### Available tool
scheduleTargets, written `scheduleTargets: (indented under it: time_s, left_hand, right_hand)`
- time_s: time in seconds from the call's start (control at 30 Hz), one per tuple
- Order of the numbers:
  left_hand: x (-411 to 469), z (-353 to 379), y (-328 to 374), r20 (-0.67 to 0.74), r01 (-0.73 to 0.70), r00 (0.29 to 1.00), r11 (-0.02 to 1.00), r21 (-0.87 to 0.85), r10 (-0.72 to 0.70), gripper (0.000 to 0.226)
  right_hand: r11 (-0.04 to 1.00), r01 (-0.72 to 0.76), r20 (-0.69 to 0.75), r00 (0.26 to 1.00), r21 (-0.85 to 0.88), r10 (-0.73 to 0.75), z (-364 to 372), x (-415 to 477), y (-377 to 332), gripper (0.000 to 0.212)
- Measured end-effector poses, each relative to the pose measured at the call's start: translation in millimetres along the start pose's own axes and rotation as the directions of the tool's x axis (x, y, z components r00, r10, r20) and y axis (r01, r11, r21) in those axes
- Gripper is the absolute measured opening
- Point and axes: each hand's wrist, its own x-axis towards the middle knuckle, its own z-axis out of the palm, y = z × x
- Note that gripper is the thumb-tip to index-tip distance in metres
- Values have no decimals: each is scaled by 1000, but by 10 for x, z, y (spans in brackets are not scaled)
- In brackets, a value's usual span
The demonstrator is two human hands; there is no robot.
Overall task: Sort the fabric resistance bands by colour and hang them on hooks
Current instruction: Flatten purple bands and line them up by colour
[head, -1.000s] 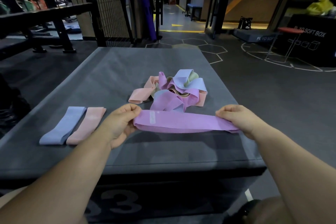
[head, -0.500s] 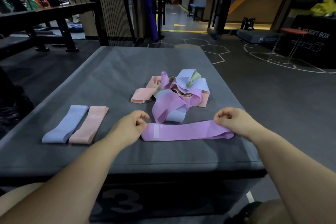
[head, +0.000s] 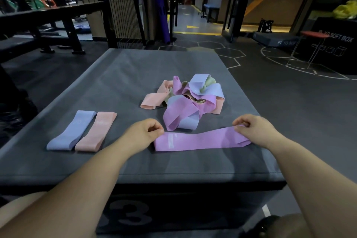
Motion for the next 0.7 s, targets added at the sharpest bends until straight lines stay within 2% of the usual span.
scheduleTargets:
  time_s: [0.17,0.23,0.3,0.43,0.6,0.7]
  left_hand:
    - [18,-17,3,-40,4,999,957,-290,-17,17]
    - [27,-27,8,-76,-5,997,946,-323,-21,17]
    - [40,-28,12,-104,-5,994,976,-218,-18,15]
    - [54,0,-33,-145,85,987,989,117,-68,14]
    - [10,-26,-58,-220,104,975,957,270,-44,27]
    - [50,-71,-67,-195,176,973,941,290,-122,31]
  right_hand:
    - [1000,-9,-6,1000,13,9,-6,-10,-14,8]
    - [1000,-4,-11,1000,16,4,-13,-10,-22,7]
    - [1000,3,-13,1000,19,-2,-20,-16,-32,5]
    - [1000,-4,17,1000,31,3,-21,-25,-38,6]
    - [998,-20,76,997,62,15,-38,-11,-36,13]
    - [995,-41,99,995,91,32,-29,-7,-26,19]
